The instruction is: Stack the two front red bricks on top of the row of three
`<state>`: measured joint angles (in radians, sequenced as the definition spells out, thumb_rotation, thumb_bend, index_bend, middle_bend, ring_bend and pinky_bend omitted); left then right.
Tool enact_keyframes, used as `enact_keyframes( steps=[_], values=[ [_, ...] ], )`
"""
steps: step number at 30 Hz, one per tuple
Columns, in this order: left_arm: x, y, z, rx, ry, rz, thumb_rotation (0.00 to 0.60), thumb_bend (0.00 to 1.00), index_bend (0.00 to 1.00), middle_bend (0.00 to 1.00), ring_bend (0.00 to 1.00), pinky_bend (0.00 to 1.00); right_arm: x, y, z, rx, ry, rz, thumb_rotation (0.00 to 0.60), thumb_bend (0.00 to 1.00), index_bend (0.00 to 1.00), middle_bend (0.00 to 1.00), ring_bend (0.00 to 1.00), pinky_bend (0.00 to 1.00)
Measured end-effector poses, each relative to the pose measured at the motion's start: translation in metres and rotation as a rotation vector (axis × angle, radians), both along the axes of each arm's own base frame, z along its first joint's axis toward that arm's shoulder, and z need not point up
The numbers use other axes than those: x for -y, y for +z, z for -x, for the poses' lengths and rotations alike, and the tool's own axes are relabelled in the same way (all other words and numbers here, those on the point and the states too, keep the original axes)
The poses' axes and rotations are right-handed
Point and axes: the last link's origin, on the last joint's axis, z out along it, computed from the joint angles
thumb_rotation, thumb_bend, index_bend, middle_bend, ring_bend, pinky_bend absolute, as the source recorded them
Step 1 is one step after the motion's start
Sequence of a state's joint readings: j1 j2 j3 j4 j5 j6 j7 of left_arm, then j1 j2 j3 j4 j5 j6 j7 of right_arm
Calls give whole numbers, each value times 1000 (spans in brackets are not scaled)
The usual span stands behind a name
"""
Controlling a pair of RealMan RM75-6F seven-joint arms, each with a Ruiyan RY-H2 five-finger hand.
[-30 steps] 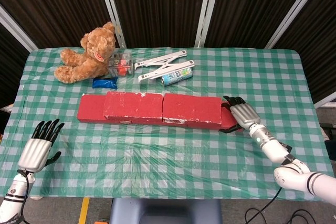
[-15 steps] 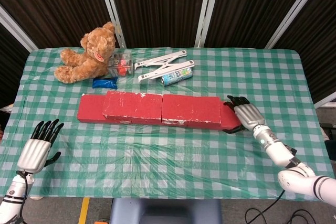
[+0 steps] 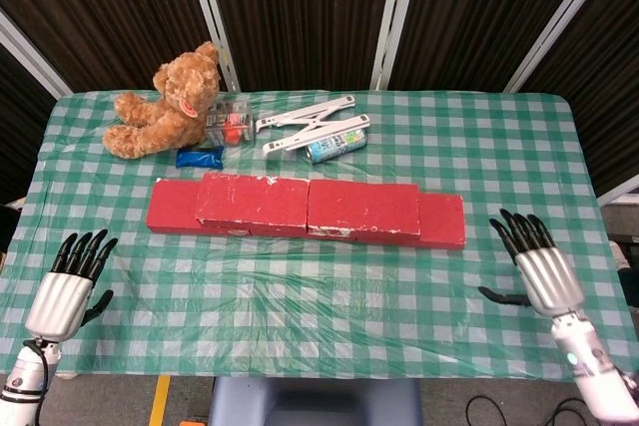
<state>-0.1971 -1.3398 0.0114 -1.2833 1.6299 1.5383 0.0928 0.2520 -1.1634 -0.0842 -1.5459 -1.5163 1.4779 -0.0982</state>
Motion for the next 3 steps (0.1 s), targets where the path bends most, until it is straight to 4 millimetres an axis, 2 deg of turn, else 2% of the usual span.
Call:
enact_keyframes(
  steps=[3],
  values=[
    [7,-2,-5,-2,3,9,600,312,0,0,0,22,-37,8,4,-7,17,56,433,260,0,0,0,0]
  ],
)
